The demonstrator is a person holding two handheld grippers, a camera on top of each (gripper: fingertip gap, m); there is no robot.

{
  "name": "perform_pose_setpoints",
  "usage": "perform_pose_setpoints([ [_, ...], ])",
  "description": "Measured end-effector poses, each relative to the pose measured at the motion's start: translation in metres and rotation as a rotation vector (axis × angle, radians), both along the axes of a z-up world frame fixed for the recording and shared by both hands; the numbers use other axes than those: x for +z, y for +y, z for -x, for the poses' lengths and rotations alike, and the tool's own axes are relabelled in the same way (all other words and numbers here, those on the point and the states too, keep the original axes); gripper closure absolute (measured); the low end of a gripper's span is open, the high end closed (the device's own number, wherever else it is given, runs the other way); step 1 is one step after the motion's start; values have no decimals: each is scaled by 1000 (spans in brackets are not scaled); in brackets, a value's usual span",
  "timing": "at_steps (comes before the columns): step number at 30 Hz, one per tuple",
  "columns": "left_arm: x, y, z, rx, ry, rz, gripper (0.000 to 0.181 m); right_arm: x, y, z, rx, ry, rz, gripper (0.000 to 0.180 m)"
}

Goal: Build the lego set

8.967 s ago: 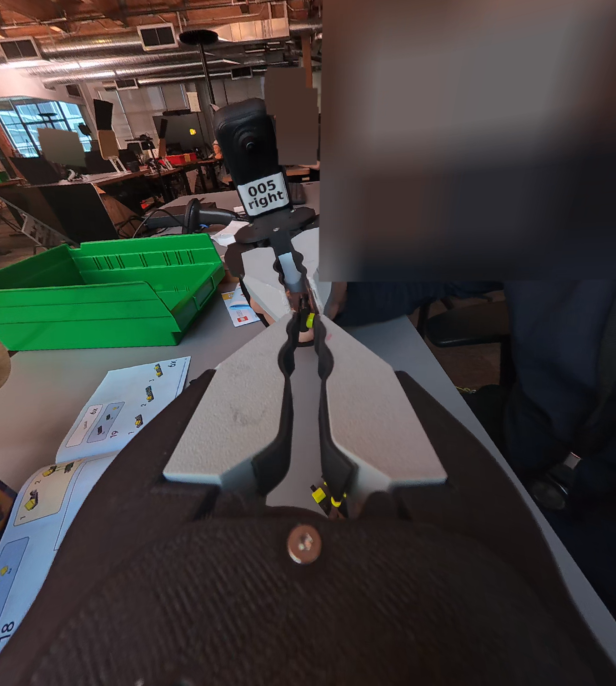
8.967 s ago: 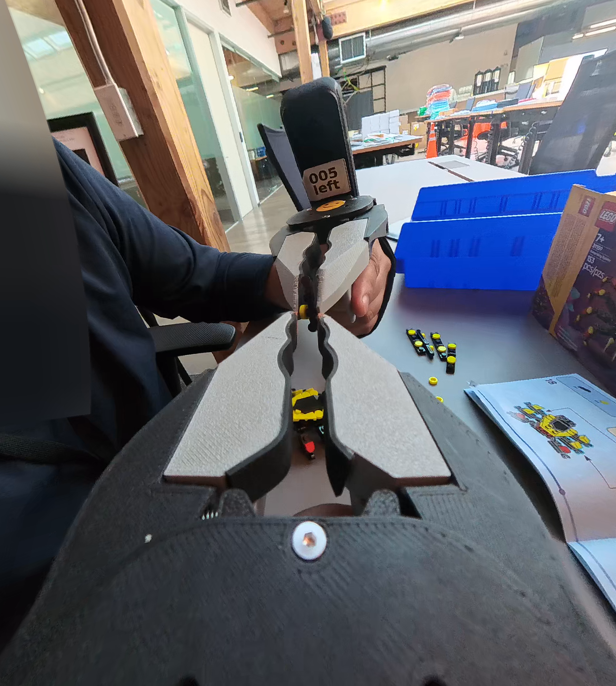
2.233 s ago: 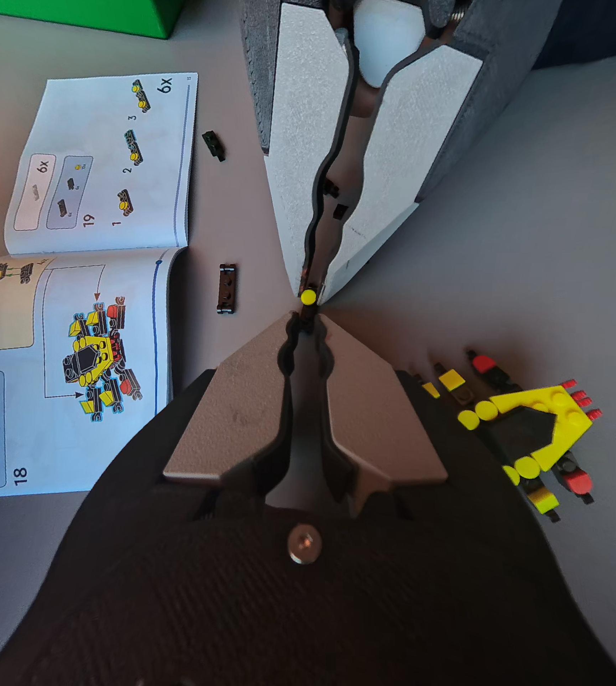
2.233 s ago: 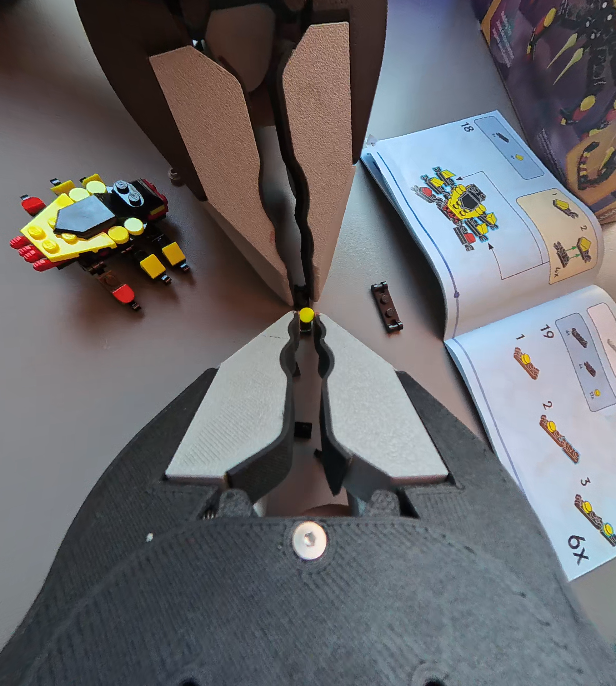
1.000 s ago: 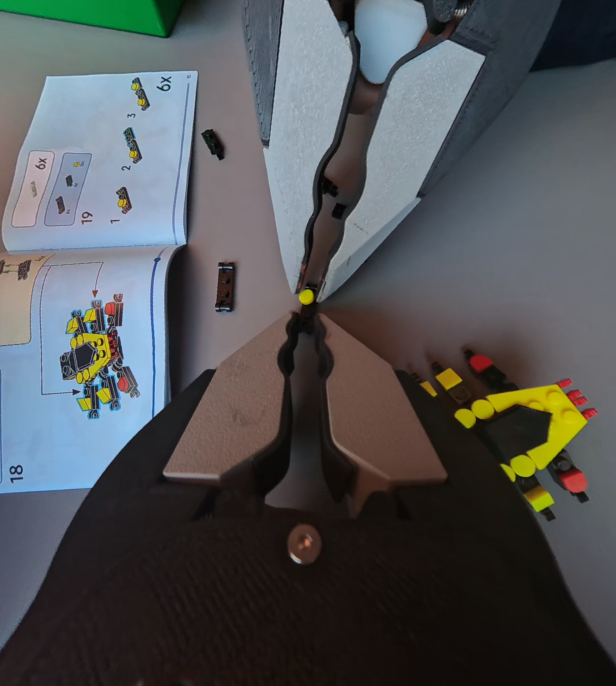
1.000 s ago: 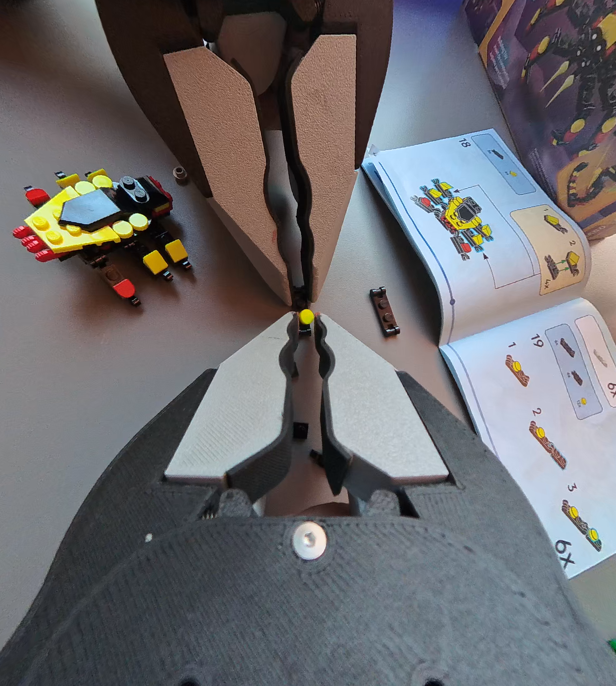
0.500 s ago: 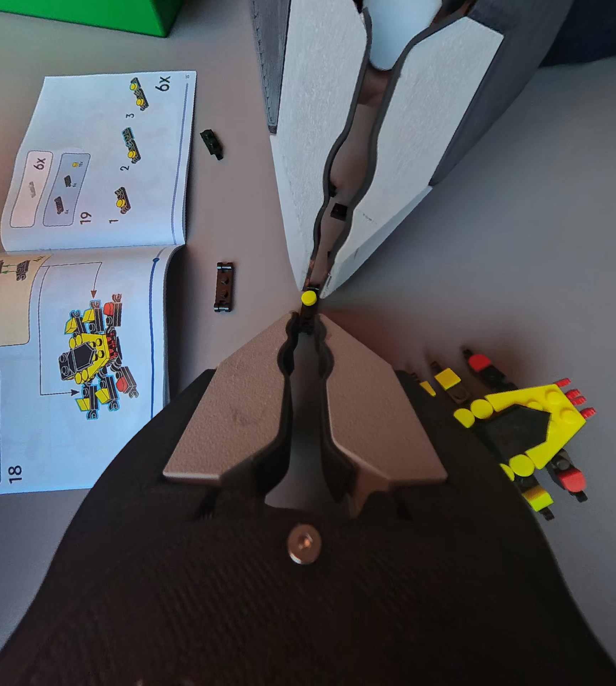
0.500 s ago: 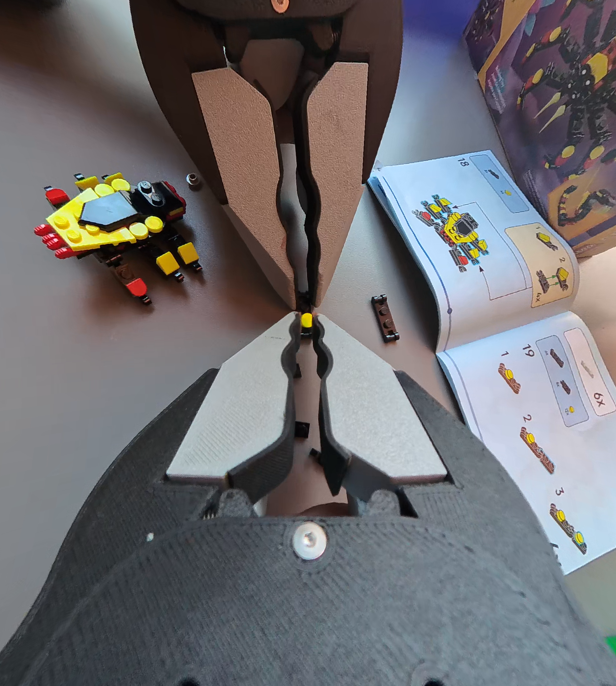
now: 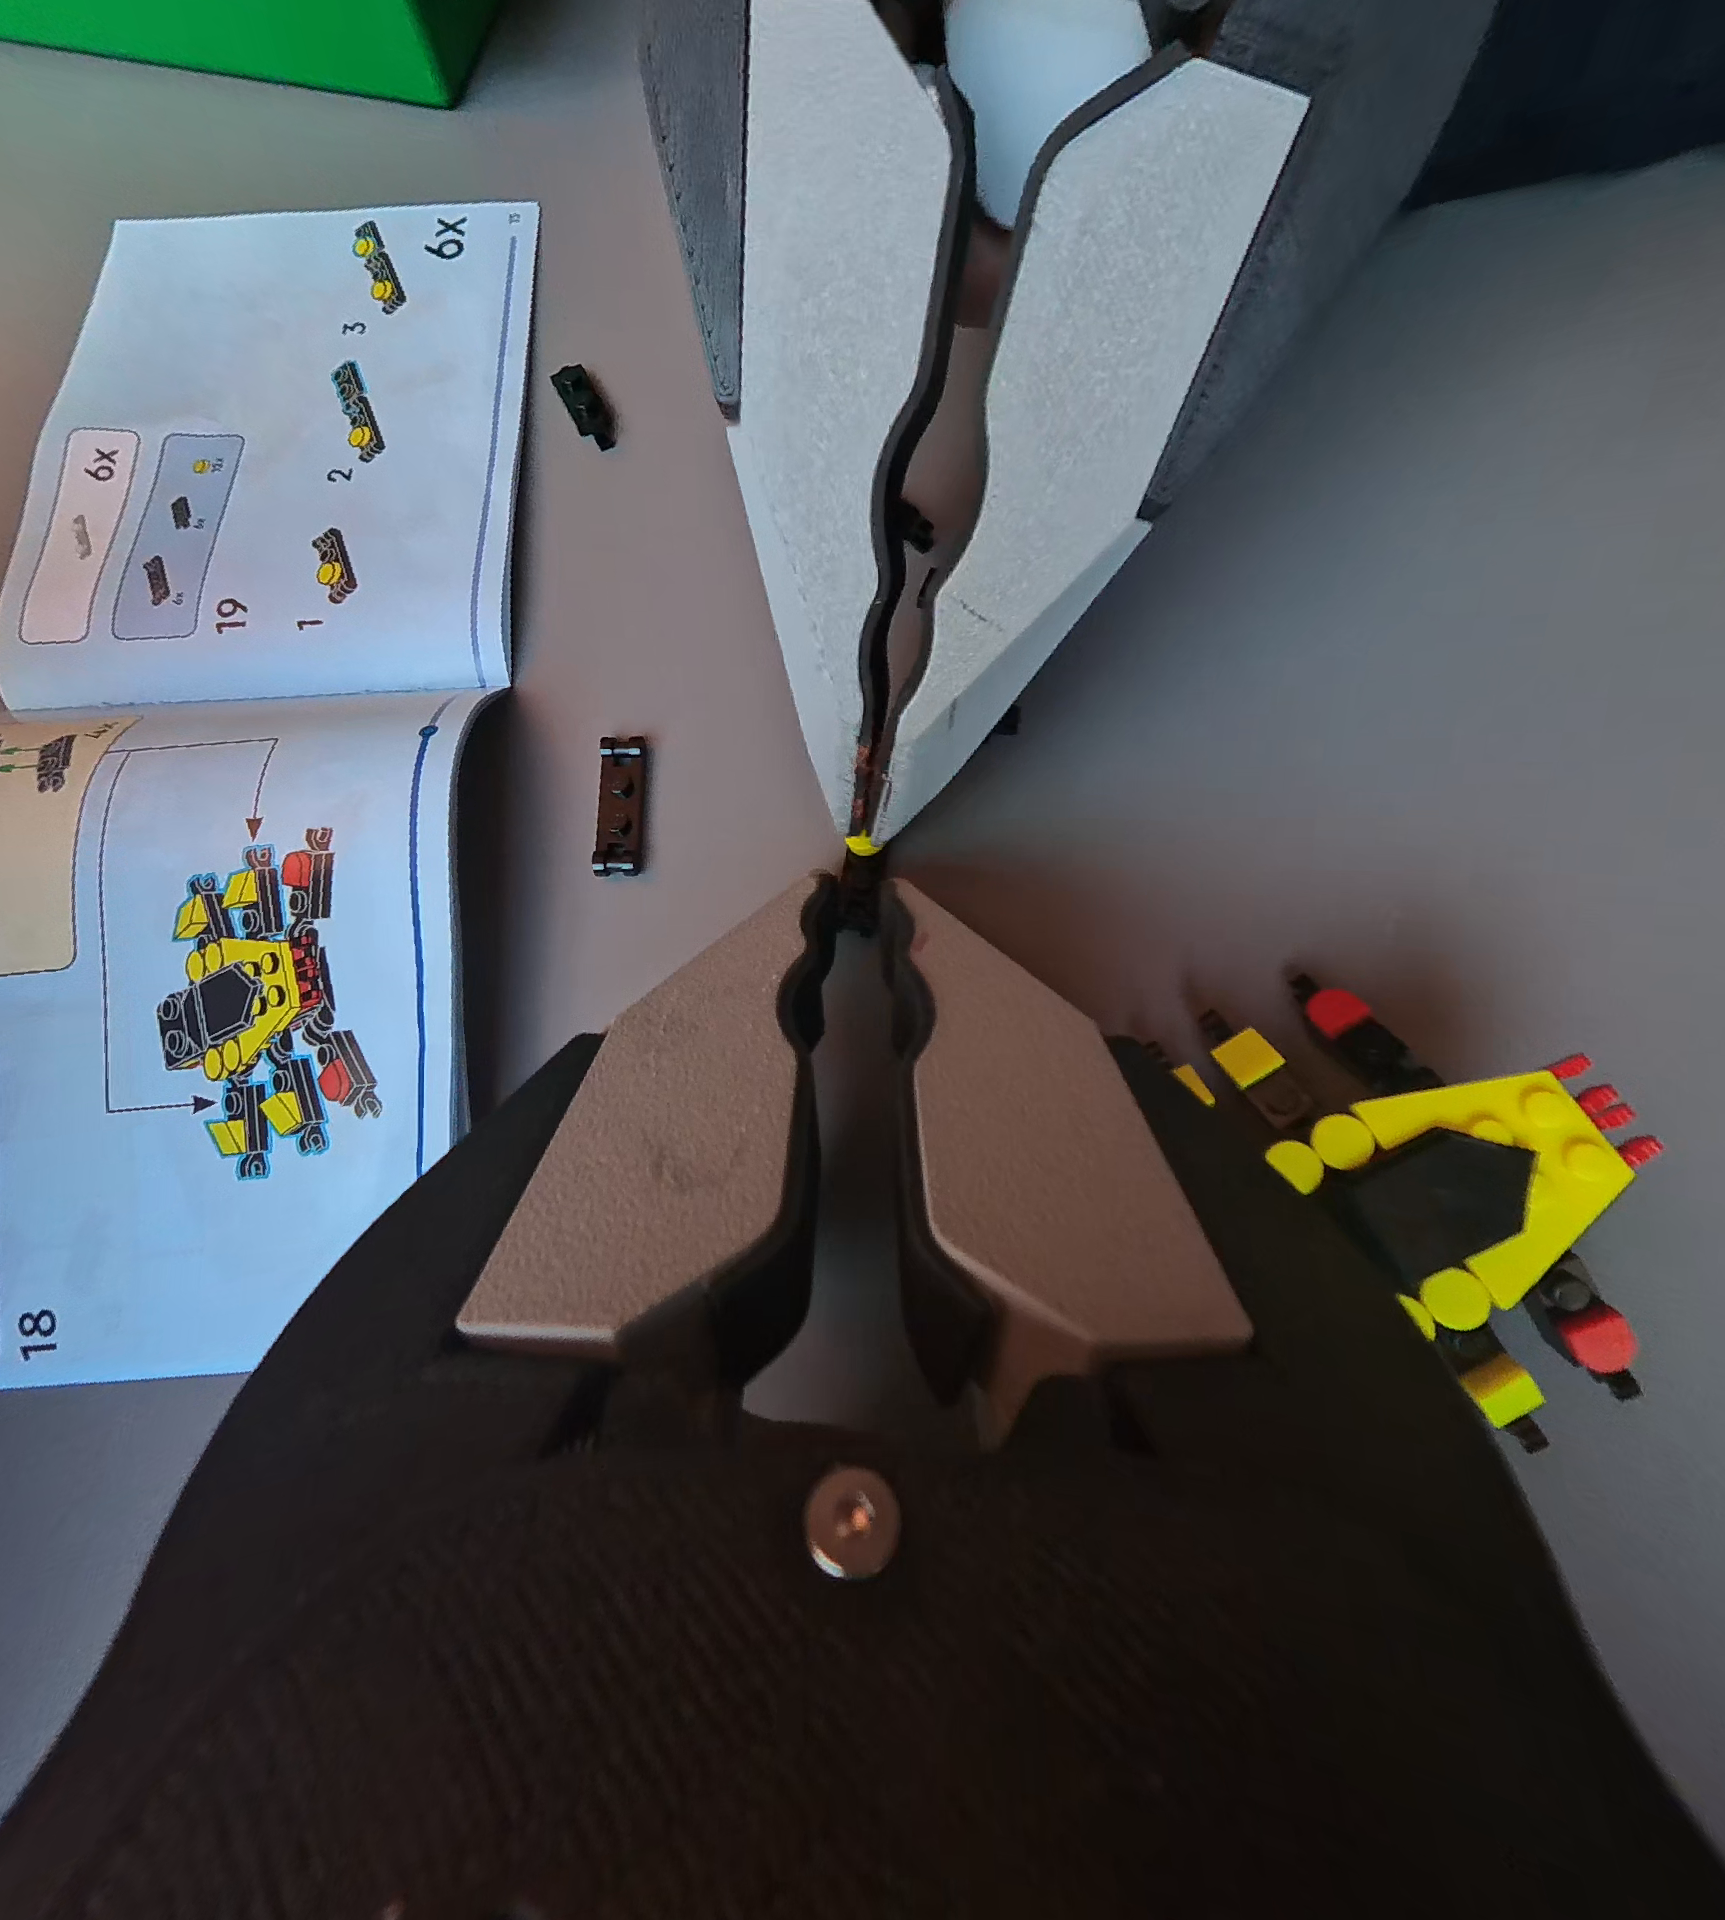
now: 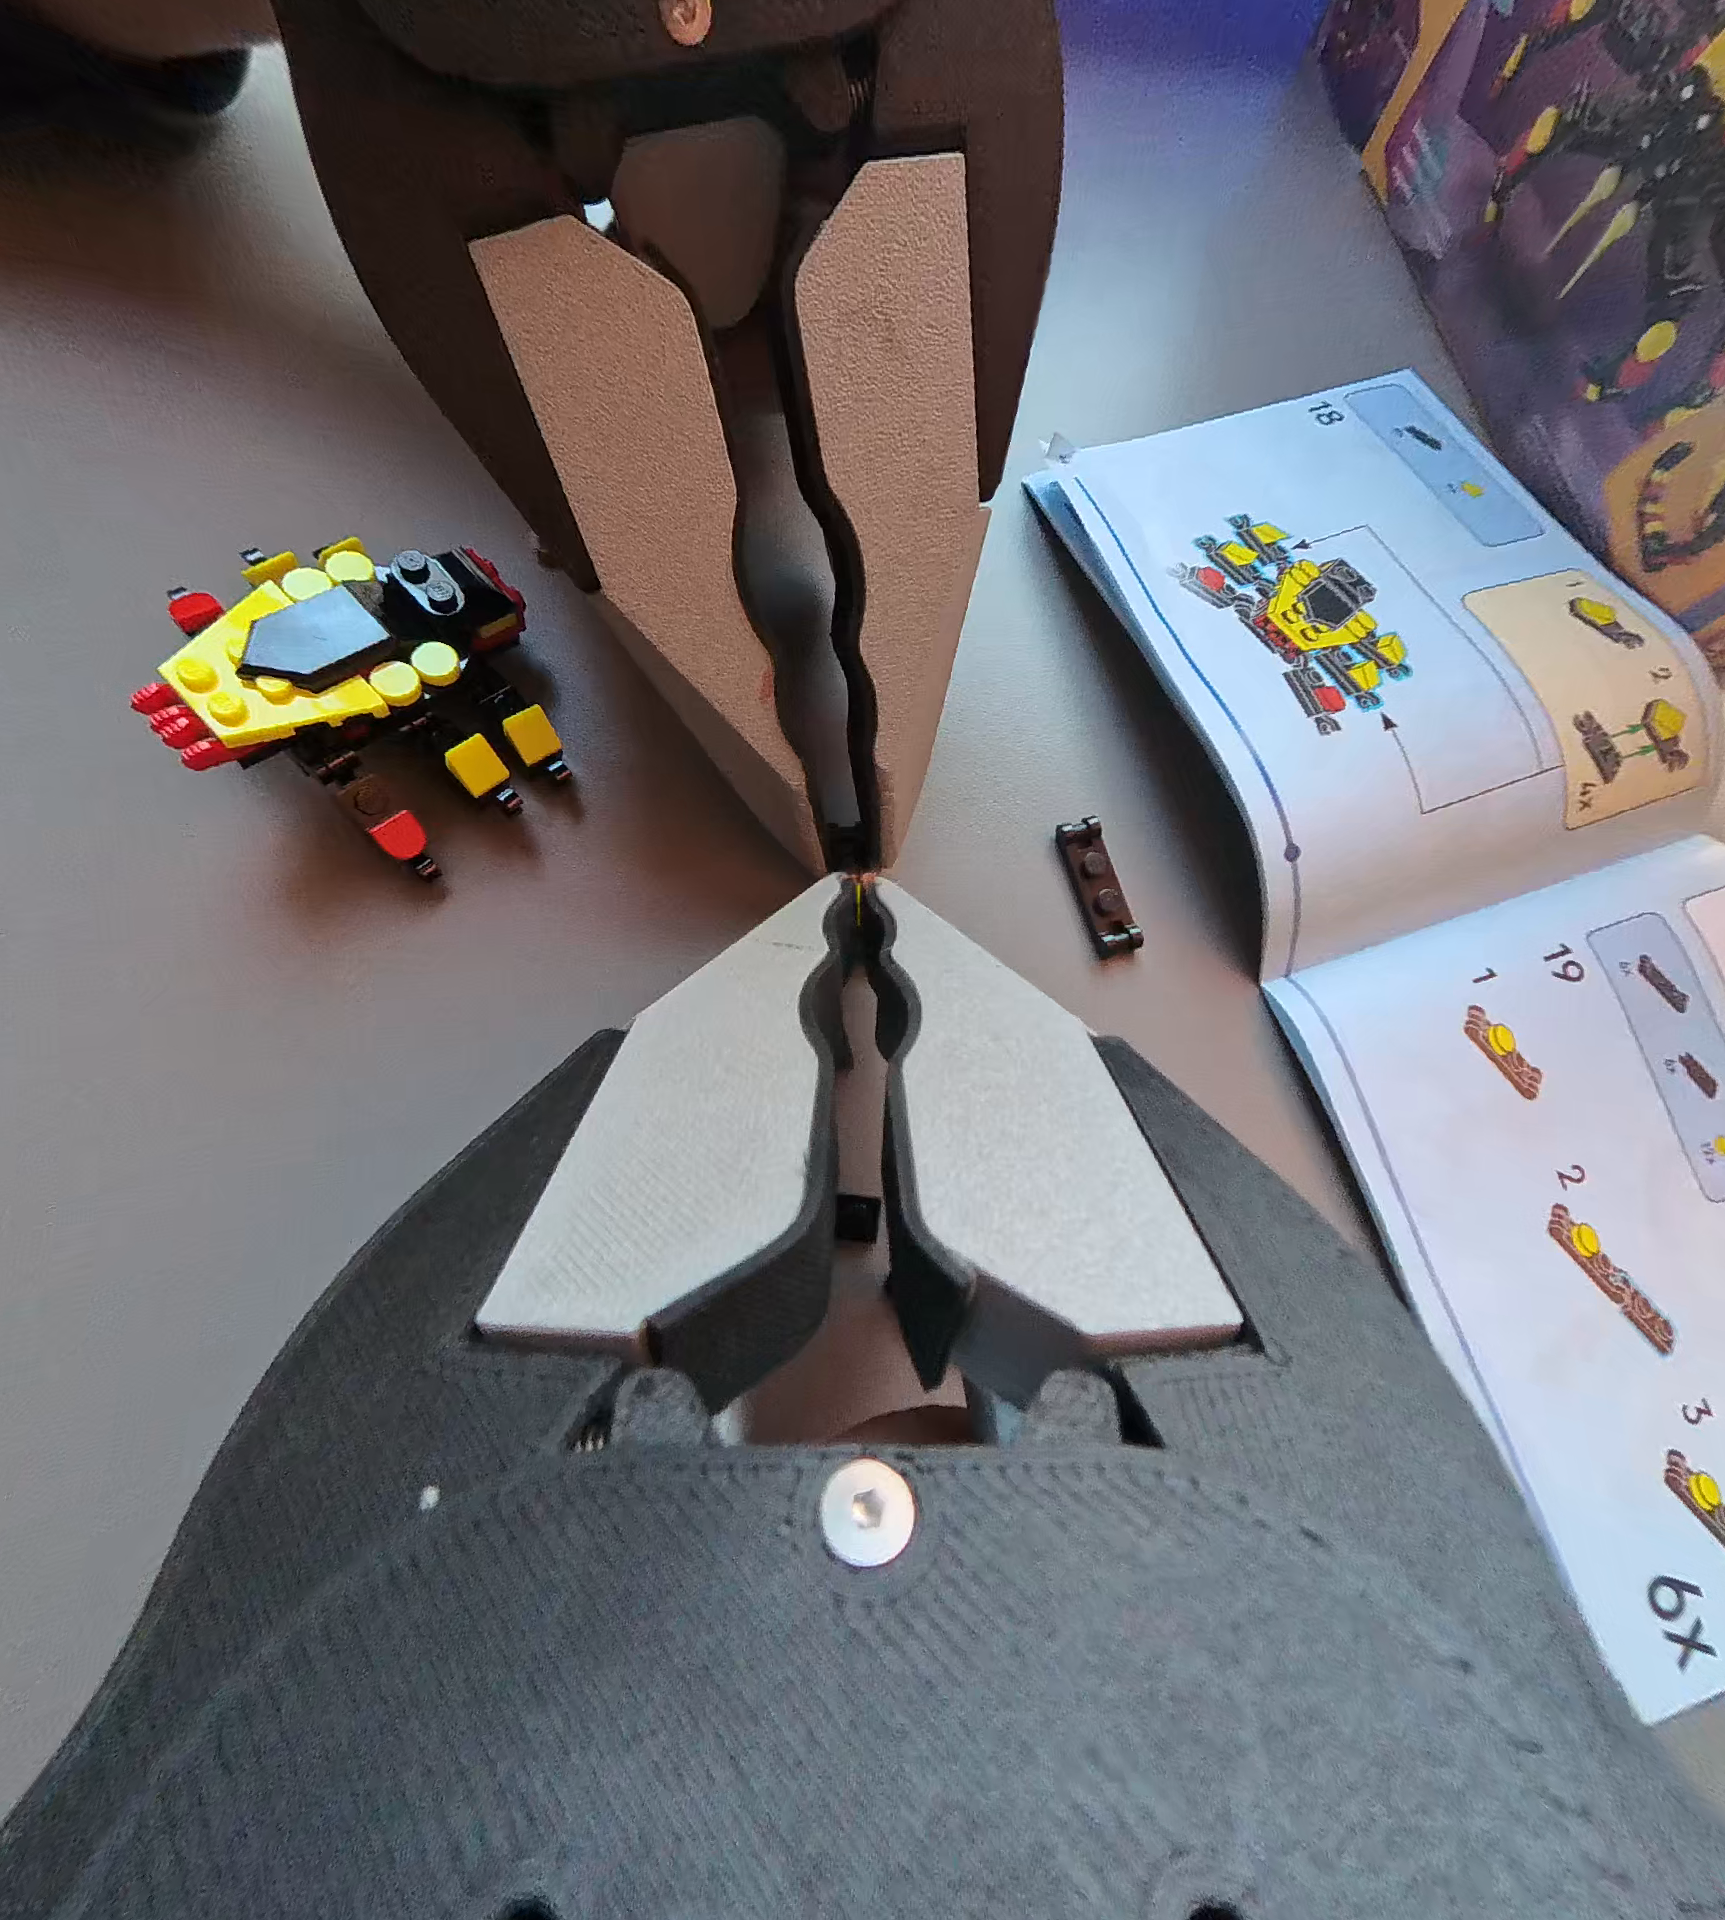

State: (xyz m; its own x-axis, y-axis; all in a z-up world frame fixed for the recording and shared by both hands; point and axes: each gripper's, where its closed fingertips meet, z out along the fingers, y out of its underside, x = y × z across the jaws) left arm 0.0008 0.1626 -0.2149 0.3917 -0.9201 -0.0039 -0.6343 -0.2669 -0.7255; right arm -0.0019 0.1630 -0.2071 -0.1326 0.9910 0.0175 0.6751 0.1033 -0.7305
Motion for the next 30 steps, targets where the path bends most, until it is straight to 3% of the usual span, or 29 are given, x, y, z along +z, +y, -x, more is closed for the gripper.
perform_pose_setpoints([
  [19, 0, 0, 0, 8, -2, 7, 176, -2, -1, 0, 43, -15, -196, 180],
  [30, 0, 0, 0, 13, 1, 1, 176, -3, -1, 0, 52, 2, -218, 180],
])
